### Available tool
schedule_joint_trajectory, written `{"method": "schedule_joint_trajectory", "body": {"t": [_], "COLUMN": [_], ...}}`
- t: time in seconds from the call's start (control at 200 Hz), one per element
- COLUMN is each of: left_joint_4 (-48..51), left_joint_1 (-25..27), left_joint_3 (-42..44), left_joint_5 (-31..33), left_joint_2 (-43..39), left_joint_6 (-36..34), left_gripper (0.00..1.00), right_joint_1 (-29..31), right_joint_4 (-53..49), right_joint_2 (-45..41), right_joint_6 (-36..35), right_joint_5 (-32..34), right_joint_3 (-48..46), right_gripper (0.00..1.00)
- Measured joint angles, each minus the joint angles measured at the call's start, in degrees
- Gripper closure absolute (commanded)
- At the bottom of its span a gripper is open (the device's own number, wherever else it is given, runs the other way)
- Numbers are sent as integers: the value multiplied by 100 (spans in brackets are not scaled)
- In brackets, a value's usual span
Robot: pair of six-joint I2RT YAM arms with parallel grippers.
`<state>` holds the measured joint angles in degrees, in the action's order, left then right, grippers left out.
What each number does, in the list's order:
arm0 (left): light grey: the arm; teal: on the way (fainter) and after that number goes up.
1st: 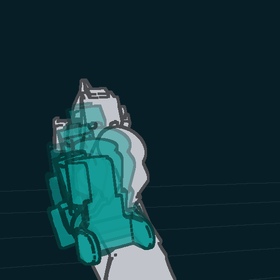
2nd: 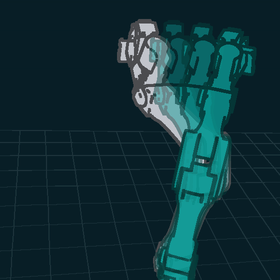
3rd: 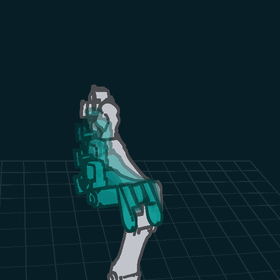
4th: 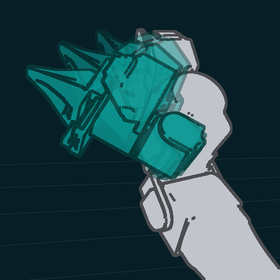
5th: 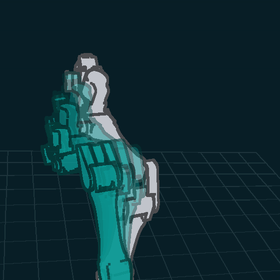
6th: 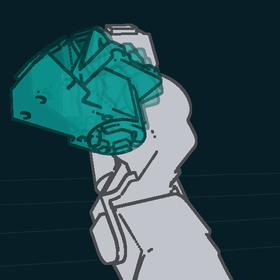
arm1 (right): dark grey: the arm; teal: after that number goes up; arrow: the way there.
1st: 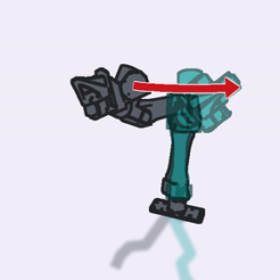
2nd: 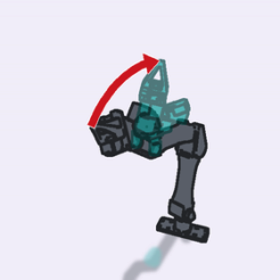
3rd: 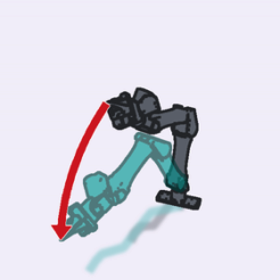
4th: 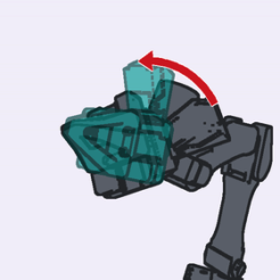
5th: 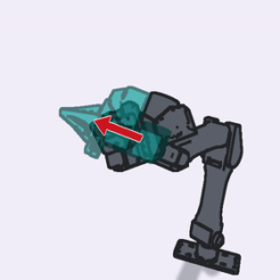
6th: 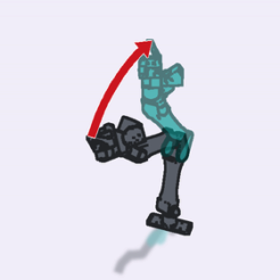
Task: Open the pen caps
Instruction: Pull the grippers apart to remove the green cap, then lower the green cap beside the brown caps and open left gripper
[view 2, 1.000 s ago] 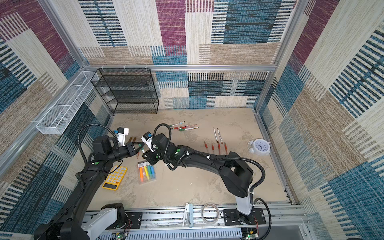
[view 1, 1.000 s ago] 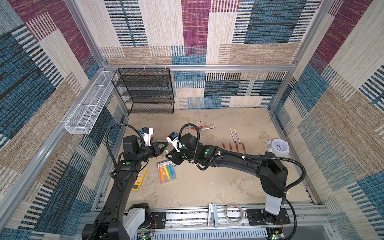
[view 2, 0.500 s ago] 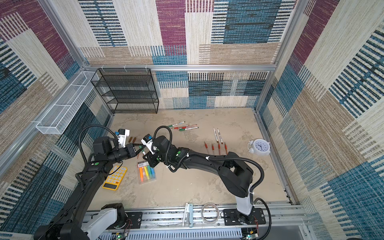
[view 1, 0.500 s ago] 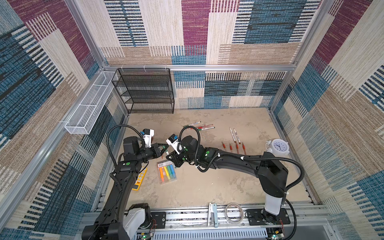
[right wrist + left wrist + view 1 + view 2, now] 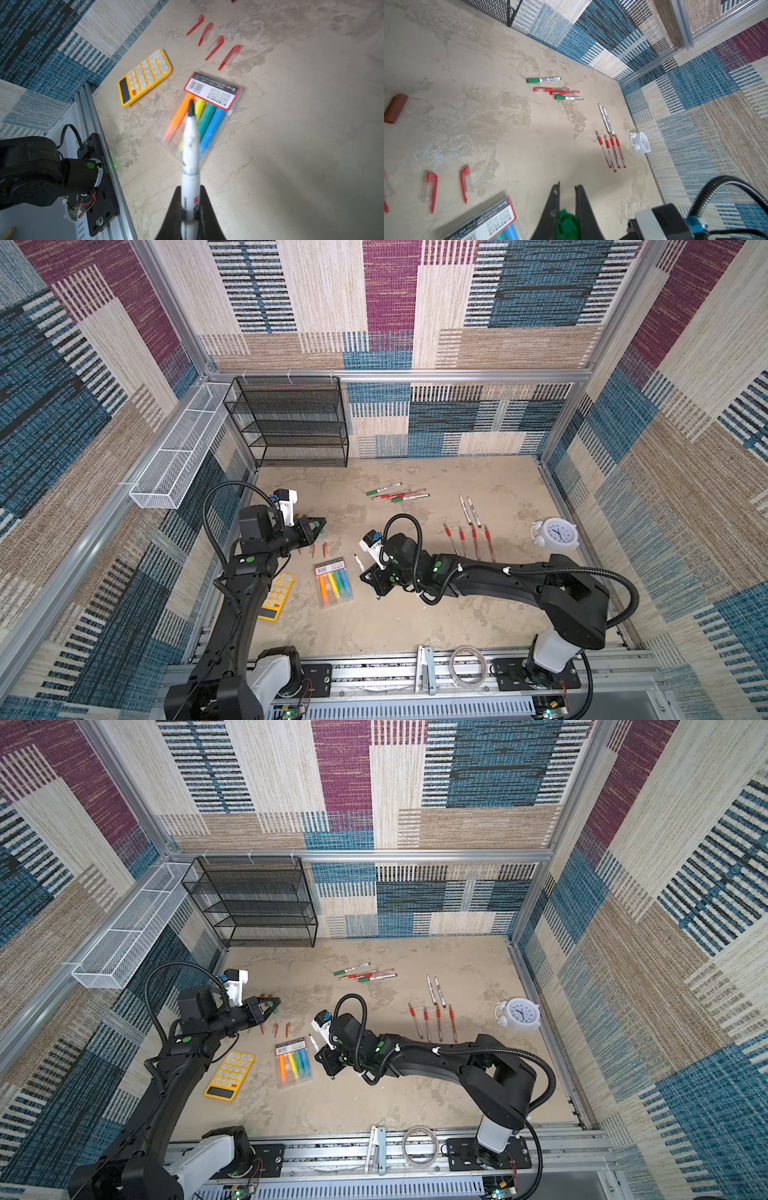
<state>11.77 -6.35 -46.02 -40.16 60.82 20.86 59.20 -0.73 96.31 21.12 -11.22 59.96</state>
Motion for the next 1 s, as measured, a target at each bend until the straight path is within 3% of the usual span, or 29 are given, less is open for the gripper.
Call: {"method": "schedule_joint_trajectory", "body": {"t": [0.371,0.766,1.002], "left_joint_4": [1464,2389,3152], "left_joint_1": [229,330,404], "left_joint_3": [-1718,-3049,-4319], "left_joint_5": [1117,2004,2490], "left_joint_2": [1735,3954,5403], "left_joint_6": [-1497,-2232,-2428], "left_gripper": [100,100,100], "right_joint_1": [-278,-763,-885], "right_joint_4": [-234,-433,-590], "right_joint_2": [-872,-2157,-2660], "right_joint_6": [46,160,197], "right_joint_5": [551,800,931], "right_joint_3": [-470,-1493,-1836], "right_gripper": [100,100,100]}}
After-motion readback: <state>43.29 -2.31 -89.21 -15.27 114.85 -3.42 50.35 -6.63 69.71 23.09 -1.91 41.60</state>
